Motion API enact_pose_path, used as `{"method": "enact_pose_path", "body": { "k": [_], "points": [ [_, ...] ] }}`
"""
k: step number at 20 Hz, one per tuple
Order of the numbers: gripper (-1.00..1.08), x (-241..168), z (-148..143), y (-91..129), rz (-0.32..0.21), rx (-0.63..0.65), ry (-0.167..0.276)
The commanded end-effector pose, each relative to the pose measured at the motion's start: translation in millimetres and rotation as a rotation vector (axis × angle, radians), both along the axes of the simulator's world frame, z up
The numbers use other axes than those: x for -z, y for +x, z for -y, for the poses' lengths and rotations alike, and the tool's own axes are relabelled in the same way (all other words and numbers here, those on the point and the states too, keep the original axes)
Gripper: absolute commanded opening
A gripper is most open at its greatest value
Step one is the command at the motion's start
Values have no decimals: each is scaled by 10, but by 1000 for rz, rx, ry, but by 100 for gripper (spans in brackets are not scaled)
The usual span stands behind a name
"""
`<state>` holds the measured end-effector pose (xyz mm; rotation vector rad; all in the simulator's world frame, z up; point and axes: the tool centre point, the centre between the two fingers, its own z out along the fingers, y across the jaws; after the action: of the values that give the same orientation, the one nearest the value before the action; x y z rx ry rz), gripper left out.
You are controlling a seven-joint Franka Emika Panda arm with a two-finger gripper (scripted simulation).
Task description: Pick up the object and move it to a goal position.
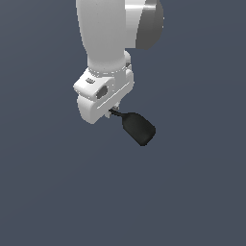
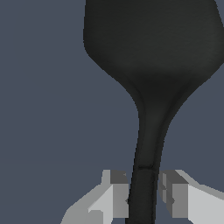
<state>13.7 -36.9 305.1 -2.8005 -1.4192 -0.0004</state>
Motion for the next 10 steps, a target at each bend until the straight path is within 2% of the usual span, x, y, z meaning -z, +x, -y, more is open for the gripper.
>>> {"method": "enact_pose_path", "body": {
  "k": [1,10],
  "points": [
    [-100,-215,45,29,0,0,0],
    [-100,-644,145,111,1,2,-2]
  ]
}}
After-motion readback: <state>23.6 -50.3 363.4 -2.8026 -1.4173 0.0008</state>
